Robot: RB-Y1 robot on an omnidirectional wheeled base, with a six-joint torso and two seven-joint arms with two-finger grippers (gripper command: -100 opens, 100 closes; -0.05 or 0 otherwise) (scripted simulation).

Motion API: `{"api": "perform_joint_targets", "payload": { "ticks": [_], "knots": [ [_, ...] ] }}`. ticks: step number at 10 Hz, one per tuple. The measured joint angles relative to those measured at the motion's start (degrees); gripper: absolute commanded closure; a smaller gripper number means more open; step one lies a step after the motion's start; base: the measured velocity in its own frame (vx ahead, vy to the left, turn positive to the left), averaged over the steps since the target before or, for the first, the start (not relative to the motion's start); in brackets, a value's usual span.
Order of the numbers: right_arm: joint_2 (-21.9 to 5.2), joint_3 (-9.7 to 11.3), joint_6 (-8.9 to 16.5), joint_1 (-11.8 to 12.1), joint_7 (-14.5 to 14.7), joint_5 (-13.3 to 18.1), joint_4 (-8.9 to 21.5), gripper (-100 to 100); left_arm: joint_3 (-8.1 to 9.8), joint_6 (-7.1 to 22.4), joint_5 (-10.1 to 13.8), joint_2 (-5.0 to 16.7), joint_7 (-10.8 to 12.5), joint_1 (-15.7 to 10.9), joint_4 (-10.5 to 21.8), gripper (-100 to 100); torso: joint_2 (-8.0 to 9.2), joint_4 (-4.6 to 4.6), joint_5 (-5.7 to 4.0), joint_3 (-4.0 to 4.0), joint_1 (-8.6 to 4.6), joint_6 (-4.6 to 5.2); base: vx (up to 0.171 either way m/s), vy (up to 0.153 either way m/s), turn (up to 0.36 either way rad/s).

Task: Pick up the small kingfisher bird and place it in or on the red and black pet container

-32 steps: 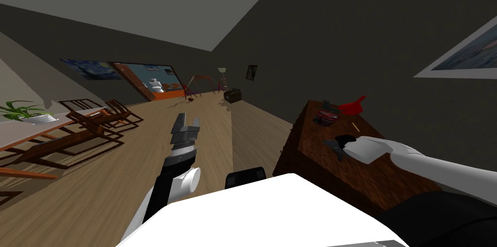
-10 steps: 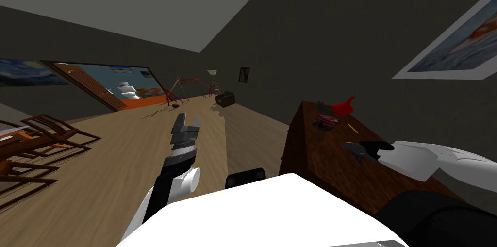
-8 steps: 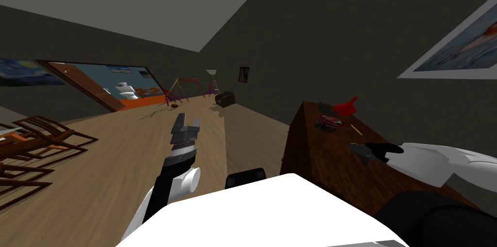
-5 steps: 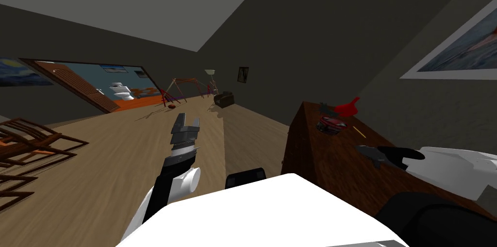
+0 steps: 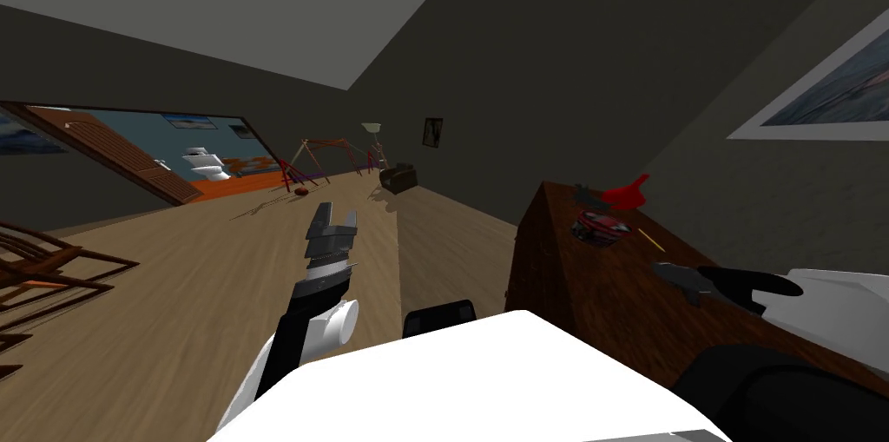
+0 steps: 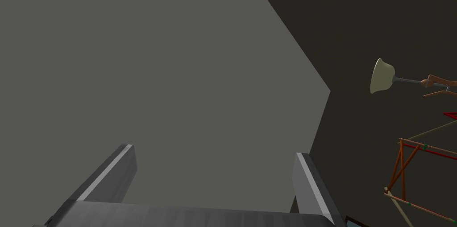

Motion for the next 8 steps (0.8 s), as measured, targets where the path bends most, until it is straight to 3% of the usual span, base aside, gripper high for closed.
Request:
{"api": "perform_joint_targets", "payload": {
  "ticks": [1,2,4,6,8],
  "knots": [
    [-0.2,0.1,-1.0,0.6,-0.2,-0.1,0.6,100,0.00,0.0,0.0,0.0,0.0,0.0,0.0,0,-0.01,0.00,-0.03,-0.01,0.04,-0.08,0.127,0.010,-0.038],
    [-0.9,4.1,-3.1,-1.4,-1.3,-0.1,2.6,100,0.00,0.0,0.0,0.0,0.0,0.0,0.0,0,-0.10,-0.02,0.01,-0.06,0.09,-0.04,0.111,-0.002,-0.038],
    [-0.9,2.3,-4.5,0.9,-1.4,-0.2,2.8,100,0.00,0.0,0.0,0.0,0.0,0.0,0.0,0,0.09,0.02,-0.02,0.04,0.05,-0.12,0.059,-0.022,-0.017],
    [-2.0,3.5,-7.6,2.8,-2.7,-0.2,5.1,100,0.00,0.0,0.0,0.0,0.0,0.0,0.0,0,-0.09,-0.02,0.04,-0.05,0.02,0.00,0.141,-0.018,-0.078],
    [-2.2,2.3,-10.4,6.1,-2.6,-1.0,6.5,100,0.00,0.0,0.0,0.0,0.0,0.0,0.0,0,-0.19,-0.04,0.03,-0.11,0.04,-0.07,0.140,-0.017,-0.048]
  ]
}}
